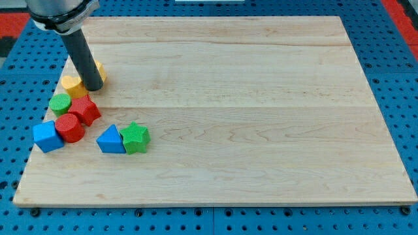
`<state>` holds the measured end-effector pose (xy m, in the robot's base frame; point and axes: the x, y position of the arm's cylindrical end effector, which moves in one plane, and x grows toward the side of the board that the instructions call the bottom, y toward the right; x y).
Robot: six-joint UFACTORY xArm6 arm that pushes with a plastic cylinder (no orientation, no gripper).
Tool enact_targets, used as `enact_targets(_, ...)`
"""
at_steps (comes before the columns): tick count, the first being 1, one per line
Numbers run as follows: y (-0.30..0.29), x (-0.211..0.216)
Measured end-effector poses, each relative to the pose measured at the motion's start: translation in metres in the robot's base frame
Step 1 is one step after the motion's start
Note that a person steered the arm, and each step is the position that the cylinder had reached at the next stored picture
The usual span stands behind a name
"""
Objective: Move your arm towards the bottom left corner
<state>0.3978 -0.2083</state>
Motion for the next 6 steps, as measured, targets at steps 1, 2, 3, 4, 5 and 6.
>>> enact_targets(1, 0.045, 0.003)
enact_targets(2, 0.128, 0.035)
enact_targets(3, 0.195, 0.089)
enact_targets(4, 0.206, 0.160)
enact_targets(5, 0.189, 0.201)
enact_targets(6, 0.080, 0.218)
